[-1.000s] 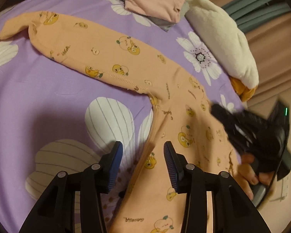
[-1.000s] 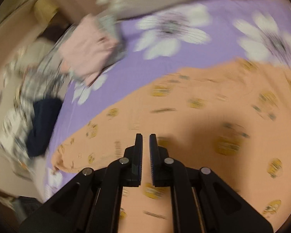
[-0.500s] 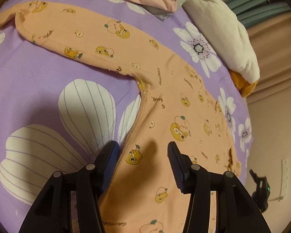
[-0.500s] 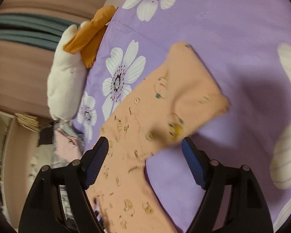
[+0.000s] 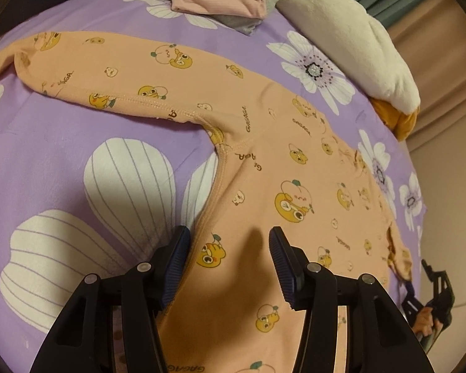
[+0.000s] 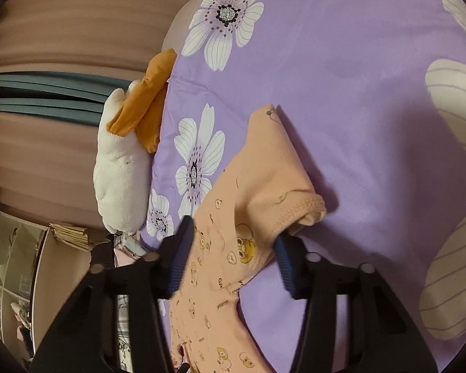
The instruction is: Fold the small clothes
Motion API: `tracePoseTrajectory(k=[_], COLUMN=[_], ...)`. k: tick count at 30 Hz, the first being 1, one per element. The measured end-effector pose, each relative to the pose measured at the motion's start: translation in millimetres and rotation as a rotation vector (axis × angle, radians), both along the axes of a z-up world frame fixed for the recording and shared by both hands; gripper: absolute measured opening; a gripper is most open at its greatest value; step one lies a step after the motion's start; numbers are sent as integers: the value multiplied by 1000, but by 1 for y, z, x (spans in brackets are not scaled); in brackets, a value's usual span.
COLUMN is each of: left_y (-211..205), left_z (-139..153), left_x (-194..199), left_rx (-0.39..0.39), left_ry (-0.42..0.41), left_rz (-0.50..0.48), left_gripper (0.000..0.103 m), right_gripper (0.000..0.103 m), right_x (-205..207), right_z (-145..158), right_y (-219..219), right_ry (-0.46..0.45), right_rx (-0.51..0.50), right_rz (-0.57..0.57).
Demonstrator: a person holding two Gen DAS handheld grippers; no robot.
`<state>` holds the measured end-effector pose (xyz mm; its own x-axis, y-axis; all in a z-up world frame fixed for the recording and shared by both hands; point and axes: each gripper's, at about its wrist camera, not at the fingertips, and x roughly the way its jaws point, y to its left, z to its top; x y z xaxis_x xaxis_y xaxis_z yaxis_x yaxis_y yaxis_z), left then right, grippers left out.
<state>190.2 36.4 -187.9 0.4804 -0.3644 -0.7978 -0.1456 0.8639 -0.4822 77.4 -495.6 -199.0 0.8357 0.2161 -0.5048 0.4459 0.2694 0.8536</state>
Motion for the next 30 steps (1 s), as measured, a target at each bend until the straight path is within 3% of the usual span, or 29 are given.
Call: tracePoseTrajectory(k=[4, 10, 14, 19, 25, 30], left_y=[-7, -12, -12, -17, -16, -8], left_z=[1, 1, 0, 0, 0, 0], left_x=[-1, -1, -1, -2, -2, -1], left_rx=[39, 87, 83, 122, 103, 44], left_ry=[-10, -23, -27, -36, -30, -14], left_rz=[0, -20, -24, -38, -21, -5], left_gripper=[55, 55, 55, 55, 55, 55], right_gripper=[30, 25, 19, 8, 6, 6], right_x=[11, 22, 28, 35, 39, 71], right_z=[-19, -38, -33, -5, 29, 60], right_y=[3, 11, 14, 19, 30, 76], right_ry=[14, -18, 20, 67, -75, -123], right_rx=[68, 148, 116, -62, -46, -69], right_rz=[23, -37, -39, 12, 47, 157])
